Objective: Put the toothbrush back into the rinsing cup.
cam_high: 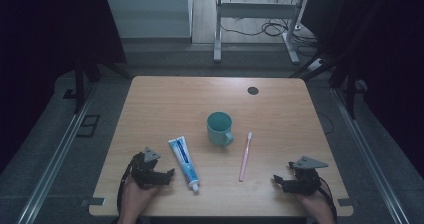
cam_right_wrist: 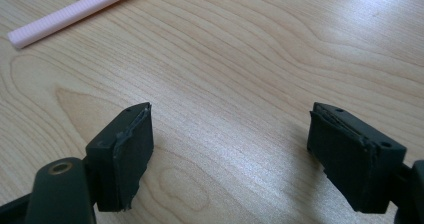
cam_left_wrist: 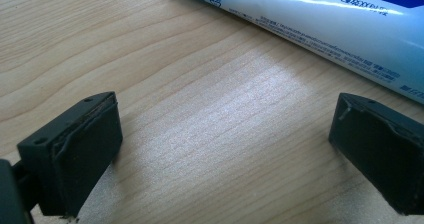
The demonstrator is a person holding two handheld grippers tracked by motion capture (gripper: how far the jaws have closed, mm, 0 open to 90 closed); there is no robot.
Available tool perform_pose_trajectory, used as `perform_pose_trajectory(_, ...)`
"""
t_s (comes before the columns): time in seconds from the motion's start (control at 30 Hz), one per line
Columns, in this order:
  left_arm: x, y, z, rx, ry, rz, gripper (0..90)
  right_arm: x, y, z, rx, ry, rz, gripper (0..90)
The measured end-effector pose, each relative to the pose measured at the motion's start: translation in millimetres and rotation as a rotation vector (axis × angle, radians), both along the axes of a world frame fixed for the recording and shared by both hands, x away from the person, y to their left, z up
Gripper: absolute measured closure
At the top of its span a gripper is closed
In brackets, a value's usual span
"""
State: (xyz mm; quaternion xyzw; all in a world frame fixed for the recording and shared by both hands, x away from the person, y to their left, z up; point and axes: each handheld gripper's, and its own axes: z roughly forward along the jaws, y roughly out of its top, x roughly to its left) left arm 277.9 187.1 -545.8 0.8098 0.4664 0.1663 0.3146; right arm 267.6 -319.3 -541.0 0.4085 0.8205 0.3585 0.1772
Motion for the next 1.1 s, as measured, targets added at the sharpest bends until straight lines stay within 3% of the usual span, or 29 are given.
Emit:
perform_pose_trajectory(0.57, 0.1, -0.1, 0.0, 0.000, 0.000, 0.000, 0.6, 0.3, -0.1, 0.0, 0.000, -0.001, 0.005, 18.0)
perform_pose_trajectory(1.1, 0.1, -0.1, 0.0, -0.001, 0.000, 0.001, 0.6, 0.0, 3.7, 0.9, 0.009, 0.012, 0.046, 17.0)
